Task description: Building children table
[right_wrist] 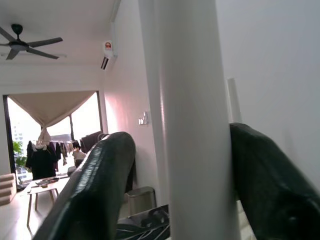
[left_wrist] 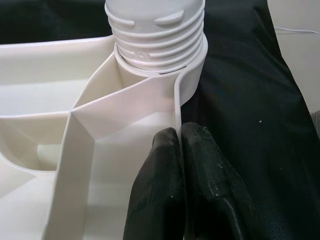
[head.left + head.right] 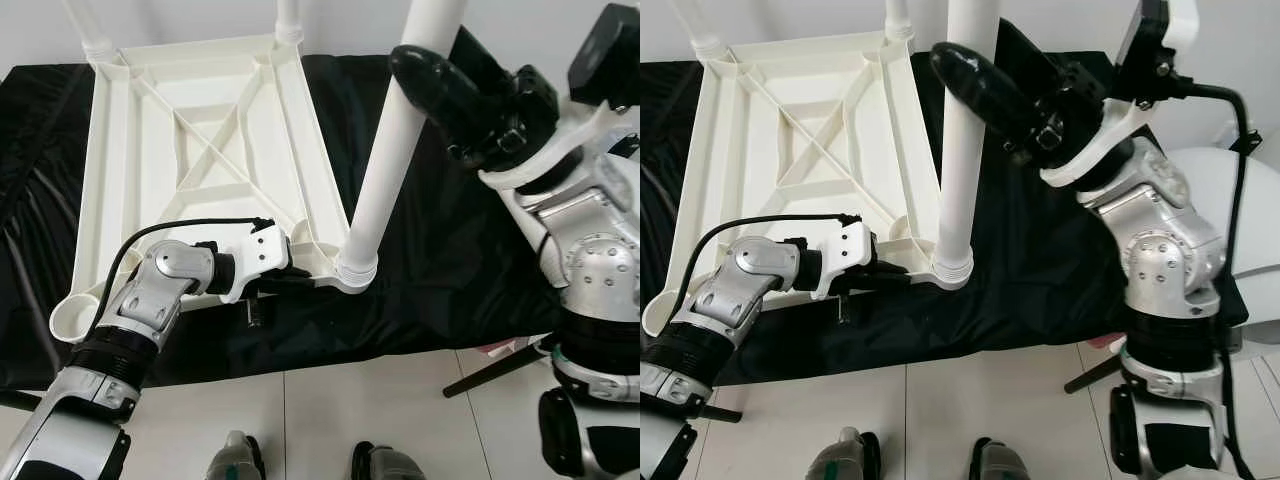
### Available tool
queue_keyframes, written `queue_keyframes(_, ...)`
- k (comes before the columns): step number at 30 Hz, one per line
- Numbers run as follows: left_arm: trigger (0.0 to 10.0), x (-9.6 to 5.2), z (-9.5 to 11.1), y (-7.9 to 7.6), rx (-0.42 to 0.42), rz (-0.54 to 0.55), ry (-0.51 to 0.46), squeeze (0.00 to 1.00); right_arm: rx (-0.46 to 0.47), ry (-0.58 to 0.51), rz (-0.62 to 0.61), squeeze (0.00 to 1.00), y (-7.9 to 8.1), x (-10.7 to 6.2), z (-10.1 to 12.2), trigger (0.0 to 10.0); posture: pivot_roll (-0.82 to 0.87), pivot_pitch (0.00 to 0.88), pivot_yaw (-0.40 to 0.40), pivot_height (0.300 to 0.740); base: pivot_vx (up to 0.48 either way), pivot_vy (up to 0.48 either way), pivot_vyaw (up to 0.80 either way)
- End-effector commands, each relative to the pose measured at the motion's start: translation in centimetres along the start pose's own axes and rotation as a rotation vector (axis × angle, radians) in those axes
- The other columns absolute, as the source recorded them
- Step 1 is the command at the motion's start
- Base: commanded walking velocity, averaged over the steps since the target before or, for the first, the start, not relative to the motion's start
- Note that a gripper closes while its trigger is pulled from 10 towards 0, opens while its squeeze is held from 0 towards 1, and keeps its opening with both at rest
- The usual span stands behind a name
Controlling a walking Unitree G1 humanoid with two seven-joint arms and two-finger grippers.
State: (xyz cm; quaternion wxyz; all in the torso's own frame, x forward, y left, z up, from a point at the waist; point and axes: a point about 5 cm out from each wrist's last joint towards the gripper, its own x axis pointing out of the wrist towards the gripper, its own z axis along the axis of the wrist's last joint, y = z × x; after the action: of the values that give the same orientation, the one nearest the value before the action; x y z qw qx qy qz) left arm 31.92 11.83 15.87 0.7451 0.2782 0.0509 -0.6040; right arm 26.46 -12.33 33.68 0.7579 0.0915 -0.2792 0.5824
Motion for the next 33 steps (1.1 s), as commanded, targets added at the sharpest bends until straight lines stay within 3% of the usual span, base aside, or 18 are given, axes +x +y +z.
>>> queue_keyframes(1, 10.0, 0.6, -1.8, -0.6, -0.065, 0.000, 0.092, 0.00, 0.146, 0.090, 0.185, 1.00, 2.4, 1.8, -2.6, 10.0, 0.04, 0.168, -0.006, 0.740, 0.000, 0.000, 0.00)
queue_keyframes(10, 10.0, 0.7, -1.8, -0.6, -0.065, -0.005, 0.092, 0.00, 0.133, 0.077, 0.152, 1.00, 2.0, 1.6, -2.5, 10.0, 0.04, 0.168, -0.005, 0.740, 0.000, 0.000, 0.00)
queue_keyframes(11, 10.0, 0.7, -1.8, -0.6, -0.065, -0.005, 0.093, 0.00, 0.123, 0.070, 0.116, 0.18, 1.5, 1.6, -2.5, 10.0, 0.05, 0.169, -0.007, 0.740, 0.000, 0.000, 0.00)
queue_keyframes(12, 10.0, 0.6, -1.8, -0.7, -0.066, -0.004, 0.092, 0.00, 0.110, 0.061, 0.067, 0.00, 1.0, 1.6, -2.5, 10.0, 0.05, 0.169, -0.007, 0.740, 0.000, 0.000, 0.00)
queue_keyframes(17, 10.0, 0.5, -1.8, -0.7, -0.069, 0.001, 0.092, 0.00, 0.108, 0.059, -0.052, 0.00, -0.1, 1.1, -3.2, 10.0, 0.05, 0.169, -0.009, 0.740, 0.000, 0.000, 0.00)
queue_keyframes(20, 10.0, 0.4, -1.9, -0.7, -0.071, 0.005, 0.091, 0.00, 0.129, 0.127, -0.070, 0.00, 0.1, -0.1, -4.9, 10.0, 0.05, 0.171, -0.008, 0.740, 0.000, 0.000, 0.00)
queue_keyframes(28, 10.0, 0.3, -1.8, -0.7, -0.072, 0.008, 0.090, 0.00, 0.150, 0.187, -0.132, 0.00, -0.2, -1.0, -6.3, 10.0, 0.06, 0.172, -0.008, 0.740, 0.000, 0.000, 0.00)
queue_keyframes(33, 10.0, 0.4, -1.8, -0.7, -0.096, 0.039, 0.069, 0.00, 0.120, 0.222, -0.365, 0.00, -1.2, -2.4, -8.6, 10.0, 0.06, 0.181, -0.008, 0.740, 0.000, 0.000, 0.00)
